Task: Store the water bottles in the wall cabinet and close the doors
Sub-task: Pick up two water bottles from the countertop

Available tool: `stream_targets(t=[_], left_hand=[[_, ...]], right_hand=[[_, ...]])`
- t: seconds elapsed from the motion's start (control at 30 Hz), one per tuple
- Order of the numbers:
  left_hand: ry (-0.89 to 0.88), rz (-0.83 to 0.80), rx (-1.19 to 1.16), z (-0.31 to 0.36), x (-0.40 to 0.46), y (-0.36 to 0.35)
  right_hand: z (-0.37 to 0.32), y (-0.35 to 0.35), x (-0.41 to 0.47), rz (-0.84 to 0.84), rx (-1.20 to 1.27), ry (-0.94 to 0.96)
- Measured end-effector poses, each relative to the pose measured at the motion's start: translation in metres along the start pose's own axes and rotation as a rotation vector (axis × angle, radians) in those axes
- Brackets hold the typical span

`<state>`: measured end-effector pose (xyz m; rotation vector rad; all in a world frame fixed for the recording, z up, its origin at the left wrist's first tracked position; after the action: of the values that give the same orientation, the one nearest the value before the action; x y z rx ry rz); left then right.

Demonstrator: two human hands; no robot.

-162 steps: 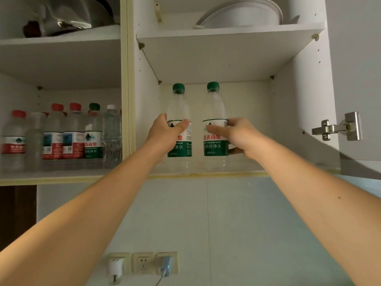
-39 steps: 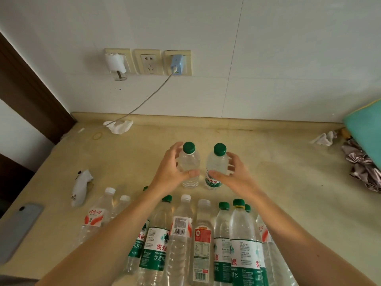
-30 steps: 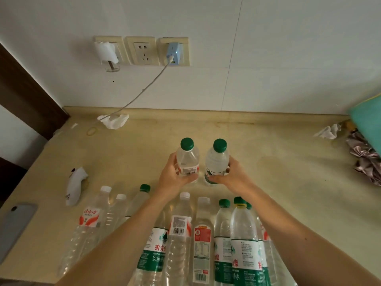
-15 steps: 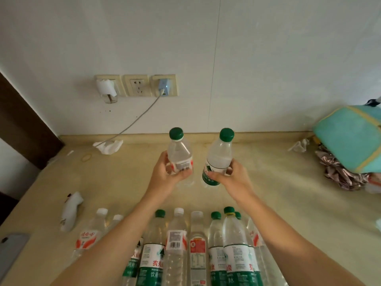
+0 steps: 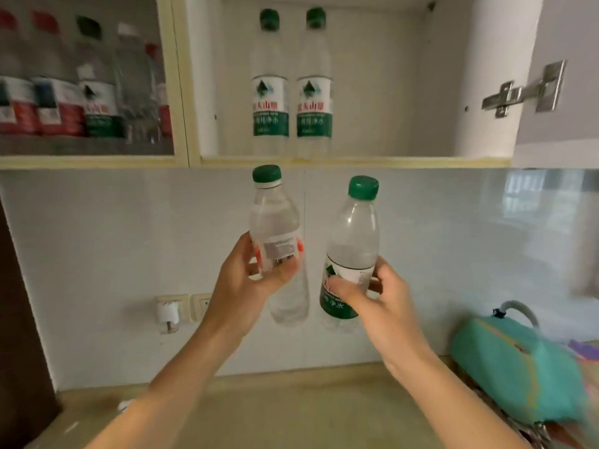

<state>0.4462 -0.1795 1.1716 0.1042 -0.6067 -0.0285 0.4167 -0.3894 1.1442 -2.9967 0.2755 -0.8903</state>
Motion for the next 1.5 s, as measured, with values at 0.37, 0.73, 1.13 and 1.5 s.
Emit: stream_targets(t=[0.37,0.73,1.13,1.5], left_hand=[[-0.16,-0.006,-0.136,0.165,0.089,0.005],[-0.048,0.108,0.073,0.175,0.172,-0.014],[-0.009,-0.024,0.236,0.147,0.224,-0.056],[0.103,-0.123,0.196,0.132,0.249,-0.094]], right_hand=[[-0.17,0.009,0.106,0.036,0.142,0.268],[-0.186,0.031,0.201,0.013,-0.018,0.074],[-0.155,0.051,0.241,0.023,-0.225,0.024],[-0.144,0.071,0.26,0.113,-0.347,-0.003]])
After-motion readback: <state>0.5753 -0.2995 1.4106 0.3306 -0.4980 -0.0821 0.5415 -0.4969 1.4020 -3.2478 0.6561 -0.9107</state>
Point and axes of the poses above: each hand's wrist, its own x-axis towards the middle knuckle, its own y-axis out of the back of the hand, z = x × y, the point moved 5 cm from there along x, towards the middle knuckle, and after that the axes turned 3 degrees about x, right-handed, at the moved point
